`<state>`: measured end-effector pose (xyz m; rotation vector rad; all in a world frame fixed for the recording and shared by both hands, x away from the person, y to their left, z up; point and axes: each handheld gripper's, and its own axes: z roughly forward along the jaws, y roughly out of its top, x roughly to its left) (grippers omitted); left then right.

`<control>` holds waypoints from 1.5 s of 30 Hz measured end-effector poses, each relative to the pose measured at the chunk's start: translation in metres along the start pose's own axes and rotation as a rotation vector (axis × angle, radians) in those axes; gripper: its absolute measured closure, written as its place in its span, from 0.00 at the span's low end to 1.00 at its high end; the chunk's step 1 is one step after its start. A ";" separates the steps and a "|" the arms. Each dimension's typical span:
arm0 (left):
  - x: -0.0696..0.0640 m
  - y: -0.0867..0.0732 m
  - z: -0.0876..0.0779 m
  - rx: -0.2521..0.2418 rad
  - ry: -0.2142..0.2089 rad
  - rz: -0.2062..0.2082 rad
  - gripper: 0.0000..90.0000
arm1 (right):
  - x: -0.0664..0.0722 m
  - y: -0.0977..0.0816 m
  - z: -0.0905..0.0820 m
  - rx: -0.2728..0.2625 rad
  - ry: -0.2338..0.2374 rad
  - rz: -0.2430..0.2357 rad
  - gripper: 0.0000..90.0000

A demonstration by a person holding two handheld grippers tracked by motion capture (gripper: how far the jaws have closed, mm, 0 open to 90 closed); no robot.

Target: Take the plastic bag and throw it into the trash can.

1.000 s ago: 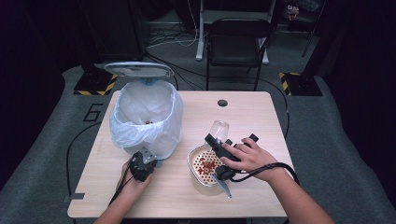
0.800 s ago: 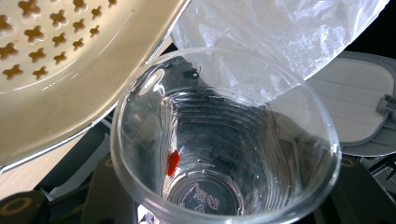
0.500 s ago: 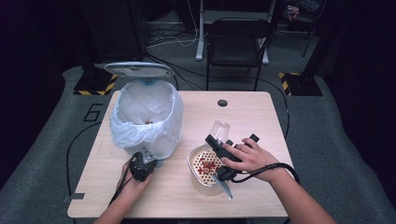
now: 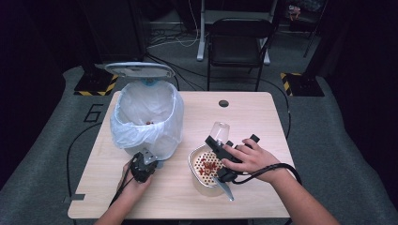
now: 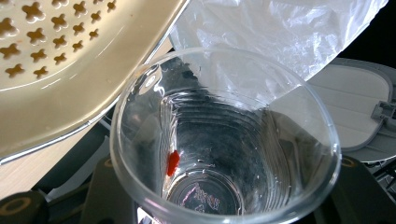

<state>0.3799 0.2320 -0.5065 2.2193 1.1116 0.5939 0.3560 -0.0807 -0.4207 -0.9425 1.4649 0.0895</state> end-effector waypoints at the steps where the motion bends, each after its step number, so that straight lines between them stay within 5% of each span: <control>1: 0.000 0.000 0.000 0.005 -0.002 0.001 1.00 | -0.002 -0.001 0.000 0.001 0.010 -0.023 0.48; 2: 0.000 0.000 0.000 0.002 -0.002 0.000 1.00 | -0.005 -0.002 -0.001 0.001 0.025 -0.047 0.48; 3: 0.000 0.000 0.000 0.003 -0.002 -0.001 1.00 | 0.002 0.001 -0.003 0.025 0.034 0.120 0.49; 5: 0.000 0.000 0.000 0.002 -0.003 -0.001 1.00 | -0.016 -0.003 0.000 -0.030 0.080 -0.039 0.49; 7: 0.002 0.001 0.000 -0.005 0.005 0.016 1.00 | -0.019 -0.004 -0.001 -0.028 0.119 0.011 0.49; 13: 0.000 0.000 0.000 0.001 -0.017 -0.008 1.00 | -0.037 -0.009 0.002 -0.048 0.231 0.018 0.49; 14: 0.002 0.001 -0.001 0.000 0.004 0.020 1.00 | -0.040 -0.010 0.003 -0.050 0.240 0.044 0.49; 17: 0.000 0.000 0.001 -0.017 0.004 -0.009 1.00 | -0.050 -0.014 0.006 -0.071 0.288 0.087 0.49; 18: 0.000 0.000 -0.001 0.012 -0.002 -0.015 1.00 | -0.055 -0.017 0.009 -0.088 0.345 0.103 0.49; 19: 0.001 0.001 -0.001 0.007 0.009 0.010 1.00 | -0.047 -0.021 0.009 -0.087 0.339 0.182 0.49; 20: 0.002 0.001 -0.001 0.002 0.015 0.018 1.00 | -0.062 -0.022 0.013 -0.106 0.376 0.107 0.49; 21: 0.003 0.001 -0.001 -0.007 0.036 0.045 1.00 | -0.057 -0.025 0.013 -0.094 0.404 0.207 0.49; 22: 0.007 0.002 -0.001 -0.006 0.052 0.090 1.00 | -0.061 -0.027 0.015 -0.108 0.416 0.216 0.49; 23: 0.006 0.002 -0.001 -0.004 0.036 0.072 1.00 | -0.070 -0.030 0.019 -0.122 0.442 0.199 0.49; 24: 0.007 0.003 -0.001 -0.006 0.047 0.102 1.00 | -0.072 -0.032 0.021 -0.129 0.473 0.224 0.49; 26: 0.004 0.001 0.000 -0.004 0.018 0.046 1.00 | -0.075 -0.037 0.026 -0.141 0.516 0.269 0.49; 28: 0.002 0.001 0.000 -0.010 0.005 0.026 1.00 | -0.079 -0.038 0.026 -0.103 0.616 0.453 0.49; 29: 0.003 0.001 0.000 -0.003 0.009 0.029 1.00 | -0.083 -0.043 0.030 -0.108 0.671 0.497 0.49; 40: 0.003 0.001 0.000 -0.003 0.007 0.029 1.00 | -0.101 -0.065 0.050 -0.132 0.988 0.840 0.50; 45: 0.005 0.002 -0.001 0.004 0.014 0.051 1.00 | -0.103 -0.072 0.055 -0.140 1.083 0.984 0.50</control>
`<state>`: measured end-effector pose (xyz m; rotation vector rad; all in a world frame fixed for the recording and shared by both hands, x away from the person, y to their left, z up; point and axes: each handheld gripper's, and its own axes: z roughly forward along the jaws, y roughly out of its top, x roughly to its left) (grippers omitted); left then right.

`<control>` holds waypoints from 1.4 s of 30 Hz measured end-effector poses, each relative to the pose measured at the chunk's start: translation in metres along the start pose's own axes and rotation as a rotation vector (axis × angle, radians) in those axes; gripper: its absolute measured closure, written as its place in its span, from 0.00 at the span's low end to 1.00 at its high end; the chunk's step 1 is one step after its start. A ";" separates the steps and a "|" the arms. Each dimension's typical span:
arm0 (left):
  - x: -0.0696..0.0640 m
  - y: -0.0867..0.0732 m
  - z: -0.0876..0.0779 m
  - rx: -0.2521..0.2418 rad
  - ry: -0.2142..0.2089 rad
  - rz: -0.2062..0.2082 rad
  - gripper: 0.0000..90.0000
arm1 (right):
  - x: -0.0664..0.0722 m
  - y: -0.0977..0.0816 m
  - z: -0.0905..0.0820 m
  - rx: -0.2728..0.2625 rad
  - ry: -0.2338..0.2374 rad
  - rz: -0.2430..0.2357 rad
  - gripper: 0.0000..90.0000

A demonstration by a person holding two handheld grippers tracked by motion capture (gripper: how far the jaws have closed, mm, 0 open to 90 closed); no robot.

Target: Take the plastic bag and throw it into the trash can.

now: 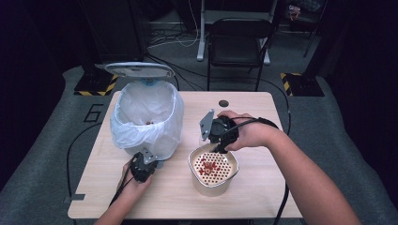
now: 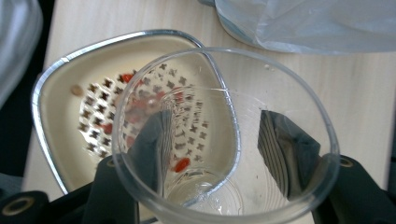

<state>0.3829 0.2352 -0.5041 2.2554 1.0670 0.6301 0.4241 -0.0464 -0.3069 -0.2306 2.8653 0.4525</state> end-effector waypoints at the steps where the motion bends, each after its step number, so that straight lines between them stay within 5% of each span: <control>1: 0.000 0.000 0.000 -0.004 0.004 0.007 1.00 | -0.004 0.000 0.000 -0.014 0.019 0.005 0.50; 3: 0.000 0.000 -0.001 0.002 0.000 0.002 1.00 | -0.009 -0.001 -0.003 -0.034 0.073 0.089 0.50; 5: 0.000 0.000 0.000 -0.001 0.003 -0.001 1.00 | -0.014 -0.001 -0.005 -0.068 0.097 0.119 0.50; 20: -0.002 -0.001 0.002 -0.012 -0.005 -0.030 1.00 | -0.037 0.005 -0.036 -0.321 0.151 0.342 0.50; 28: -0.001 0.000 0.000 -0.001 0.001 -0.013 1.00 | -0.043 0.027 -0.051 -0.402 0.093 0.427 0.50; 33: -0.001 0.000 0.001 -0.008 -0.004 -0.022 1.00 | -0.044 0.042 -0.054 -0.393 0.050 0.460 0.50; 42: 0.000 0.000 0.000 -0.002 -0.005 -0.019 1.00 | -0.052 0.061 -0.057 -0.459 -0.017 0.522 0.50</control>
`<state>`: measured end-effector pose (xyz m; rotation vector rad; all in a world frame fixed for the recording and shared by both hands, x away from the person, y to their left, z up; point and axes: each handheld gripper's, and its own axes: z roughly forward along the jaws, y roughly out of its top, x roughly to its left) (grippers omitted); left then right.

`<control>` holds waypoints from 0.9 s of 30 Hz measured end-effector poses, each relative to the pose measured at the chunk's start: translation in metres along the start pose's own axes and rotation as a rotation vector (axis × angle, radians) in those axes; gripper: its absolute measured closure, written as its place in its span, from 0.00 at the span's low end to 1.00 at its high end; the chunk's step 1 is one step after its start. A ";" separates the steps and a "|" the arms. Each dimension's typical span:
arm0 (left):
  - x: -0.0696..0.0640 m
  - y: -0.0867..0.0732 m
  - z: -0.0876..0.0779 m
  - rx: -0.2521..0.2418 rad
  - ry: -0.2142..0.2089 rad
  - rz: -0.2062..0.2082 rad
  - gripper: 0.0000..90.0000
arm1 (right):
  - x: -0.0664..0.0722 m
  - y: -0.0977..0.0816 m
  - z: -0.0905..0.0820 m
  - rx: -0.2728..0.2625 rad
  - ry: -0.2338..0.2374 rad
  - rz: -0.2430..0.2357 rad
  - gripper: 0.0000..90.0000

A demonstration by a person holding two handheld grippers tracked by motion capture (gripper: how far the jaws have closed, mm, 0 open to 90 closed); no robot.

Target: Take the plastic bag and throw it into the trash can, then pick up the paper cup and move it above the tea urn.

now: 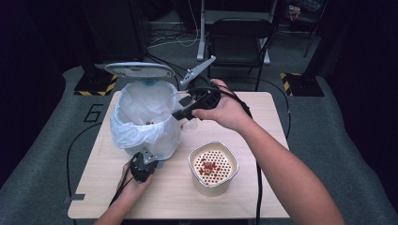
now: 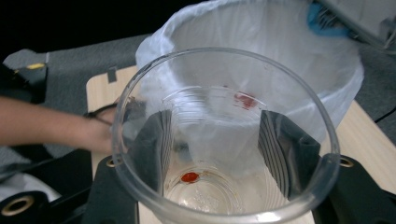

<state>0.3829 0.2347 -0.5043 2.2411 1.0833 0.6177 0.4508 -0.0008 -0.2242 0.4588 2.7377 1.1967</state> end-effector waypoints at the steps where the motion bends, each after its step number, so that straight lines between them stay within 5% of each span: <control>1: 0.000 0.000 0.000 -0.004 -0.001 -0.004 1.00 | 0.000 0.002 0.001 -0.012 -0.010 -0.002 0.50; 13: 0.000 0.000 0.000 0.002 -0.002 -0.001 1.00 | -0.005 0.025 0.025 -0.072 -0.068 0.063 0.49; 27: 0.001 0.000 0.000 0.003 -0.003 0.000 1.00 | -0.003 0.047 0.067 -0.102 -0.124 0.080 0.47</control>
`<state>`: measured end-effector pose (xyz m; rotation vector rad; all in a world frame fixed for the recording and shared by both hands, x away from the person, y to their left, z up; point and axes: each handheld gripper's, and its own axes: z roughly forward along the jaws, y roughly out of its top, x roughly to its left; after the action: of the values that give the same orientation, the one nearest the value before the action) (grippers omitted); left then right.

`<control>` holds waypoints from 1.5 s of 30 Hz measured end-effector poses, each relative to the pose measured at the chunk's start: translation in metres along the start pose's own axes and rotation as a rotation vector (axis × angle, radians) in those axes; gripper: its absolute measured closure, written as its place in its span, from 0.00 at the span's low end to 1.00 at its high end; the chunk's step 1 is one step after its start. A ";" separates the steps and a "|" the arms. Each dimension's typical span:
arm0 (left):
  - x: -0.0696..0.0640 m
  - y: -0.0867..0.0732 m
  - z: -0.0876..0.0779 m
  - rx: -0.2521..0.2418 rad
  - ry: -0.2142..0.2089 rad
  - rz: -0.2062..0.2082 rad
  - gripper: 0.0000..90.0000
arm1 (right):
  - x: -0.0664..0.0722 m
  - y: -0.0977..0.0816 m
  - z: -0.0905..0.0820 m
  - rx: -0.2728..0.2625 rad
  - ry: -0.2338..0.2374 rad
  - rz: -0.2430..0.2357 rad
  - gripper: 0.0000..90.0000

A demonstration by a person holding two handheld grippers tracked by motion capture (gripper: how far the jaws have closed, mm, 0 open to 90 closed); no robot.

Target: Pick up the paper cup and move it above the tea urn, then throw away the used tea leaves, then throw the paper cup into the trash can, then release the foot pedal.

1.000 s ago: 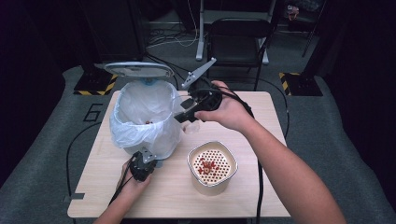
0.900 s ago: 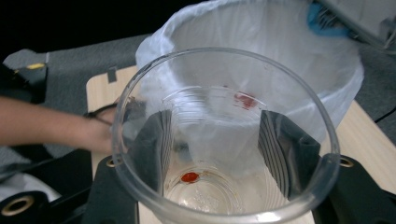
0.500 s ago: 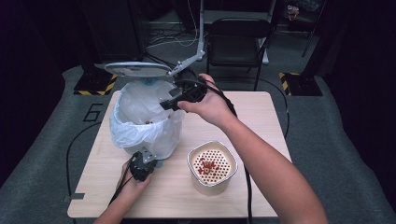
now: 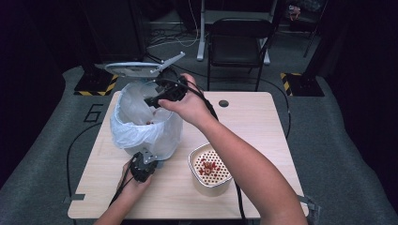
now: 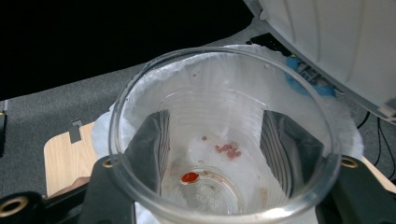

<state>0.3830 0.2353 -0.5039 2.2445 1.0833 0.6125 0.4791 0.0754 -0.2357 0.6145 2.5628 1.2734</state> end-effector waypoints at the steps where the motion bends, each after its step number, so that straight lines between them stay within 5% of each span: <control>1: 0.000 0.000 0.000 0.002 0.001 0.001 1.00 | 0.001 0.000 0.003 0.002 -0.008 0.002 0.46; 8: 0.000 0.000 0.001 -0.008 0.003 -0.002 1.00 | 0.005 -0.001 0.022 0.000 -0.046 -0.005 0.41; 13: 0.000 0.000 0.001 -0.011 0.003 -0.004 1.00 | 0.010 -0.008 0.035 -0.004 -0.085 0.009 0.18; 23: 0.000 0.000 0.000 -0.002 -0.001 -0.001 1.00 | 0.010 -0.020 0.030 -0.028 -0.077 0.026 0.18; 34: 0.003 -0.001 0.000 -0.010 -0.015 -0.020 1.00 | 0.009 -0.048 -0.008 -0.029 -0.057 0.041 0.23; 37: 0.002 -0.002 -0.001 -0.011 -0.007 -0.009 1.00 | 0.003 -0.063 -0.024 -0.022 -0.073 0.068 0.23; 38: -0.003 -0.003 0.000 -0.026 -0.002 -0.064 1.00 | 0.002 -0.067 -0.028 -0.021 -0.084 0.077 0.24; 41: 0.000 -0.003 0.001 -0.028 -0.016 -0.050 1.00 | -0.006 -0.082 -0.042 -0.008 -0.115 0.073 0.25; 42: -0.001 -0.003 0.001 -0.020 -0.034 -0.082 1.00 | -0.010 -0.090 -0.048 -0.015 -0.126 0.079 0.25; 45: 0.000 -0.004 -0.001 -0.021 -0.025 -0.087 0.99 | -0.015 -0.109 -0.063 -0.021 -0.158 0.087 0.25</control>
<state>0.3801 0.2377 -0.5060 2.1690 1.1503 0.5557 0.4401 -0.0347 -0.2847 0.7974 2.4154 1.2238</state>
